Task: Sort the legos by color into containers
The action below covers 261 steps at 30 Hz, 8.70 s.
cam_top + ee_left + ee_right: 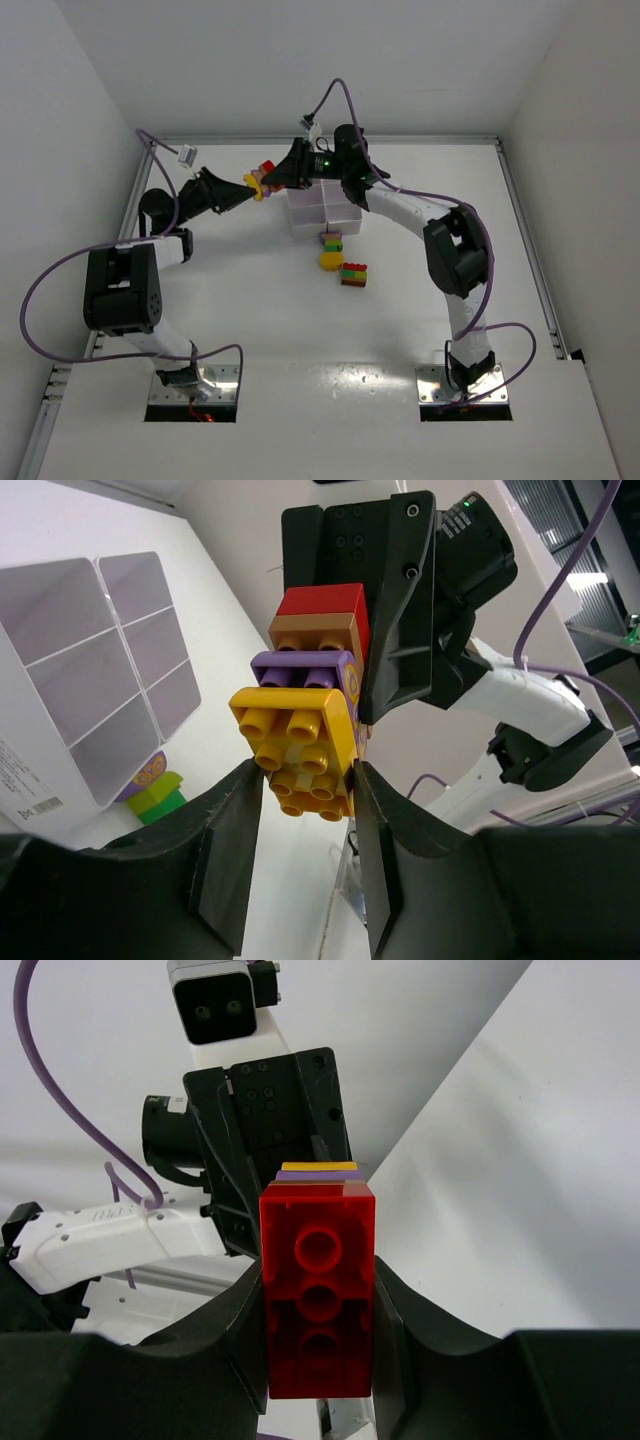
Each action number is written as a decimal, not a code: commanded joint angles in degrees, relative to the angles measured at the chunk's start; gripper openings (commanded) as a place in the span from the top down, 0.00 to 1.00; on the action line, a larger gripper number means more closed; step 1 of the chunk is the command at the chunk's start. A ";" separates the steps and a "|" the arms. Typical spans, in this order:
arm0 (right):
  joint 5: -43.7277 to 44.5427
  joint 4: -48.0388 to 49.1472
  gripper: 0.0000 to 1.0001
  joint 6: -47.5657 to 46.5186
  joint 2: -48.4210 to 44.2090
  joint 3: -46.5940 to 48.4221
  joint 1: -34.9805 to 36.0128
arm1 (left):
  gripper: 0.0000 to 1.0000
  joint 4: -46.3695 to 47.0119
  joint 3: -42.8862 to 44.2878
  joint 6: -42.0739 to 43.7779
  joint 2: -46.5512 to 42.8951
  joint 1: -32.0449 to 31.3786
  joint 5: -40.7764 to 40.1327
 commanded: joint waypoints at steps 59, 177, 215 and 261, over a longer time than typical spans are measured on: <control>11.82 -42.66 1.00 -78.49 -20.08 -22.62 5.54 | 1.00 -87.05 19.89 63.93 -2.78 -0.52 -28.82; -11.03 -14.50 1.00 -33.10 -13.30 -12.24 -10.52 | 1.00 -147.61 47.14 129.93 14.80 4.05 29.17; 46.54 -34.59 1.00 -63.99 -10.67 -17.42 -27.94 | 1.00 -102.96 46.61 64.72 17.96 -10.02 -72.69; 25.73 -40.10 0.14 -62.93 -27.18 -25.96 -28.03 | 0.18 -93.21 23.42 72.26 -6.63 -13.17 -46.09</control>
